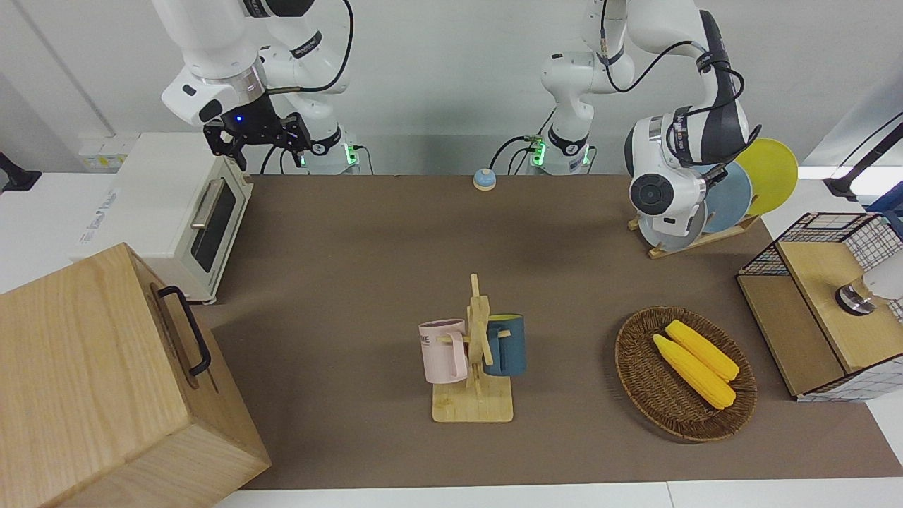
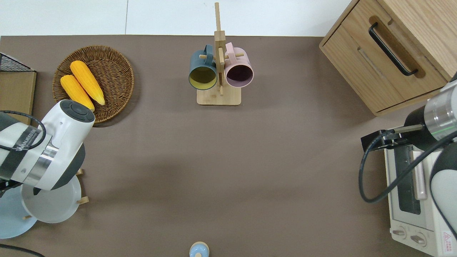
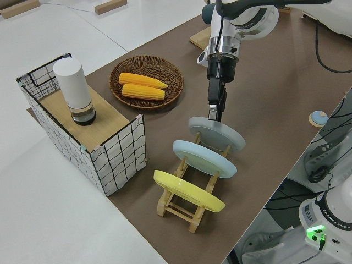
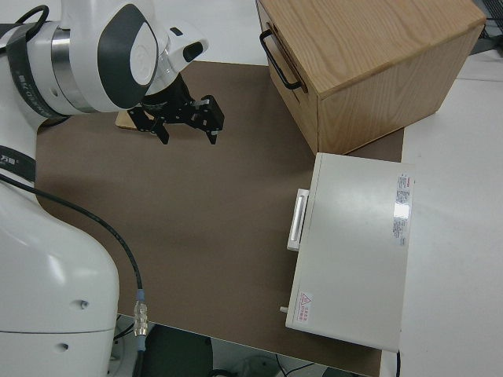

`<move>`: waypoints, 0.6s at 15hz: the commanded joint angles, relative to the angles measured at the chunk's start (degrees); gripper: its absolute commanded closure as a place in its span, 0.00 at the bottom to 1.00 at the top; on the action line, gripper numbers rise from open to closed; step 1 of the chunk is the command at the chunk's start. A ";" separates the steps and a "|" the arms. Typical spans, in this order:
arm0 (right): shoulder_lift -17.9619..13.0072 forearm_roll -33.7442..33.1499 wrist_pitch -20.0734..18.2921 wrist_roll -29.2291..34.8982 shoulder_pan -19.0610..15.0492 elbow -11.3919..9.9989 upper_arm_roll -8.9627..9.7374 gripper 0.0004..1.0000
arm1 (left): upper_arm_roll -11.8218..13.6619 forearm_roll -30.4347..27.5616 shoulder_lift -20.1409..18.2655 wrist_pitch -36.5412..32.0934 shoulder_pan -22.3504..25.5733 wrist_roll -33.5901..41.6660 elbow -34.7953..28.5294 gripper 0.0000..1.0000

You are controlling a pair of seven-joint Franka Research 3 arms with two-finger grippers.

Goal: Pick gray plate from table and place it on lower plate rack with left arm
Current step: 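Lower the plate into the lower rack slot and open the left gripper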

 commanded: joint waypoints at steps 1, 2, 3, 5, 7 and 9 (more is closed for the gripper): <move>-0.14 -0.38 -0.83 0.73 -1.47 0.55 1.34 0.02 | -0.12 -3.91 -0.50 2.45 0.16 -0.09 -0.31 0.01; -0.14 -0.38 -0.83 0.73 -1.47 0.55 1.34 0.02 | -0.29 -5.92 -0.50 4.28 0.16 -0.70 -0.23 0.01; -0.14 -0.38 -0.83 0.73 -1.47 0.55 1.34 0.02 | -0.90 -7.94 -0.84 6.21 0.16 -0.88 -0.05 0.00; -0.14 -0.38 -0.83 0.73 -1.47 0.55 1.34 0.02 | -1.87 -12.77 -2.33 8.33 0.25 -2.10 0.56 0.00; -0.14 -0.38 -0.83 0.73 -1.47 0.55 1.34 0.02 | -2.23 -21.89 -2.60 13.93 0.25 -7.88 3.89 0.00; -0.14 -0.38 -0.83 0.73 -1.47 0.55 1.34 0.02 | -3.10 -27.98 -3.30 17.73 0.16 -8.44 5.40 0.01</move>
